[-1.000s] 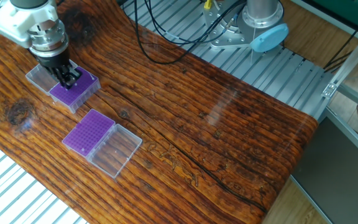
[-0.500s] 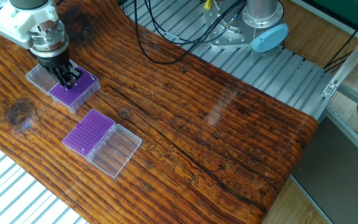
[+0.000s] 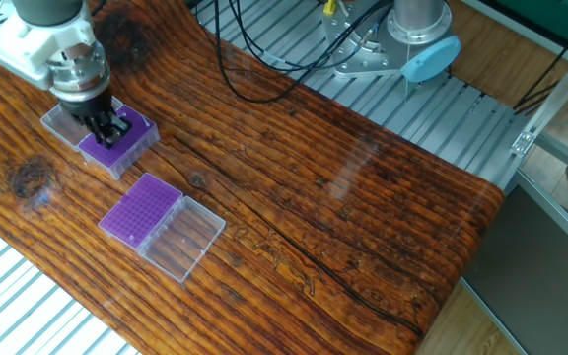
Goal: Transfer all small pipette tips from one holder to another
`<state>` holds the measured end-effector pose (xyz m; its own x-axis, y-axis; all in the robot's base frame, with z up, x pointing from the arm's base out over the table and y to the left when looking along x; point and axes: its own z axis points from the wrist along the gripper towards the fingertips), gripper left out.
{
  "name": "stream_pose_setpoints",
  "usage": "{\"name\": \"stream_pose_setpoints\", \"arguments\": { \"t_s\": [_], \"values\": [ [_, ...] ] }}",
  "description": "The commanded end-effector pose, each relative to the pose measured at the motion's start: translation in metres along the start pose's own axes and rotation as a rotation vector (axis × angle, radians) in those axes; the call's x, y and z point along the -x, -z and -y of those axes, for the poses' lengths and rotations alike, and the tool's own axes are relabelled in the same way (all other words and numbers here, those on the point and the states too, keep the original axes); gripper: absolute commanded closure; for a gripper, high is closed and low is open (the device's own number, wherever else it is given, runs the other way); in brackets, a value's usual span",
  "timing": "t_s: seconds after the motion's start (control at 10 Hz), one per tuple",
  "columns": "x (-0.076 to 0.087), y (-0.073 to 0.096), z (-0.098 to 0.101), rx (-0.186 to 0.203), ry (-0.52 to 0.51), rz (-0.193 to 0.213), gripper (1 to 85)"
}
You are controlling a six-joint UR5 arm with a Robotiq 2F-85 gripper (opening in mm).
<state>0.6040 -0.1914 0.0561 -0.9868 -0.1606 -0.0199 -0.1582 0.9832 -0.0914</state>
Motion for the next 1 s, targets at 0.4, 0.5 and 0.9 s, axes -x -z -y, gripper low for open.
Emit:
{"name": "stream_pose_setpoints", "arguments": {
  "t_s": [0.4,0.5,0.9],
  "values": [
    [0.066,0.016,-0.07,0.057,-0.062,0.02,64.3],
    [0.073,0.018,-0.08,0.064,-0.078,0.022,66.7],
    [0.091,0.018,-0.1,0.111,-0.077,0.044,67.3]
  ]
}}
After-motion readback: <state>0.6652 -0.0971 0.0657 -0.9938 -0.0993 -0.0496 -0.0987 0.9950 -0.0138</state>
